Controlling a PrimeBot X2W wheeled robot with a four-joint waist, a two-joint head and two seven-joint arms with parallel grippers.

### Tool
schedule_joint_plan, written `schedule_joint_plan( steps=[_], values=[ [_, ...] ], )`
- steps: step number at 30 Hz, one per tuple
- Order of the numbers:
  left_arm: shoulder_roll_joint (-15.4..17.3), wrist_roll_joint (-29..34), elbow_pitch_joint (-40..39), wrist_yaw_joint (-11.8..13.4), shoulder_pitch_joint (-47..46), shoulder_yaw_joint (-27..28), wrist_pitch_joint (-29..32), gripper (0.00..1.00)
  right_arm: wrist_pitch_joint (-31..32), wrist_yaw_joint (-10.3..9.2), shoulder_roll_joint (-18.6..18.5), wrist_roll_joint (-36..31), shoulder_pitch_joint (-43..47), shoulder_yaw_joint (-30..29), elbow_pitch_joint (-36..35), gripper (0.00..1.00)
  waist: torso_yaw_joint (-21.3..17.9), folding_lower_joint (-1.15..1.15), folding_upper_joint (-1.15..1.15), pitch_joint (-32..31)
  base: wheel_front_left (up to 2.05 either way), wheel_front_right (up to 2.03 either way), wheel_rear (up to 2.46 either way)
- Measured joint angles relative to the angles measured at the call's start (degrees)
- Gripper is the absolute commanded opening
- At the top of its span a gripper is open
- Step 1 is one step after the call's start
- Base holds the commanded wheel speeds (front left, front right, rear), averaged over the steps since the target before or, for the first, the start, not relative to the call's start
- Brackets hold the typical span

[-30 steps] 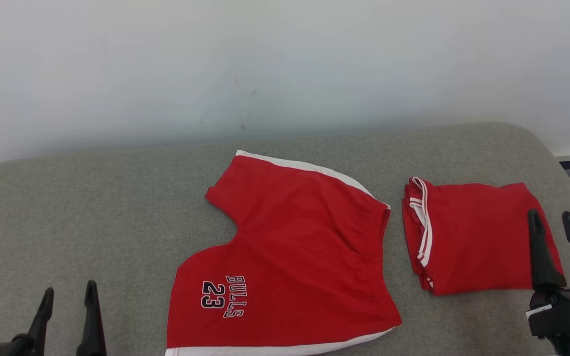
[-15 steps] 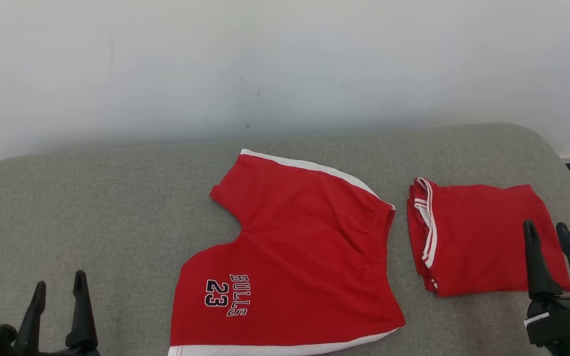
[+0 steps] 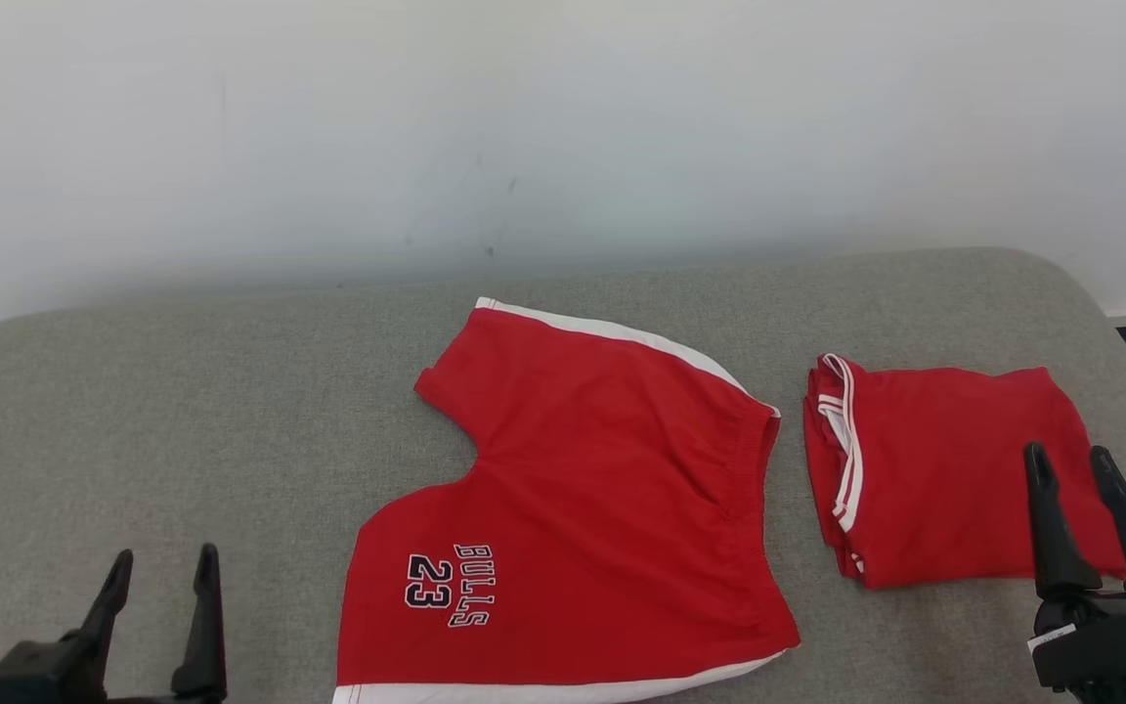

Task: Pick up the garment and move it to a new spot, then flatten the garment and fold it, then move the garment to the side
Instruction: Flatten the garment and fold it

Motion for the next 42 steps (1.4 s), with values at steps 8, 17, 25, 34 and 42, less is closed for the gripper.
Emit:
schedule_joint_plan(
  steps=[8,17,25,34,42],
  values=[
    [0.7,1.7,1.1,-0.1,-0.8,-0.6,0.7,1.0,0.0,0.41,0.1,-0.6,0.0,0.0,0.1,1.0,0.0,0.0,0.0,0.0,0.0,0.0,0.0],
    [-0.1,1.6,1.4,0.0,-1.5,-0.4,0.8,1.0,0.0,0.47,0.2,-0.8,0.8,-0.1,0.3,1.0,0.6,0.0,0.0,0.1,0.0,0.0,0.0],
    [-1.2,1.6,3.3,-0.9,-3.2,-3.2,1.8,1.0,0.0,1.2,0.5,-1.3,1.1,0.9,0.8,1.0,2.2,0.0,0.0,0.6,0.0,0.0,0.0],
    [-1.8,1.4,10.6,-4.3,-3.2,-7.6,4.8,1.0,0.1,1.68,1.1,-2.3,0.5,3.0,1.2,1.0,3.3,0.0,0.0,0.9,0.0,0.0,0.0],
    [-3.2,-0.7,18.0,-8.2,-4.4,-10.8,7.4,1.0,1.1,2.26,1.5,-2.9,-1.1,5.1,1.9,1.0,2.7,0.0,0.0,1.2,0.0,0.0,0.0]
  ],
)
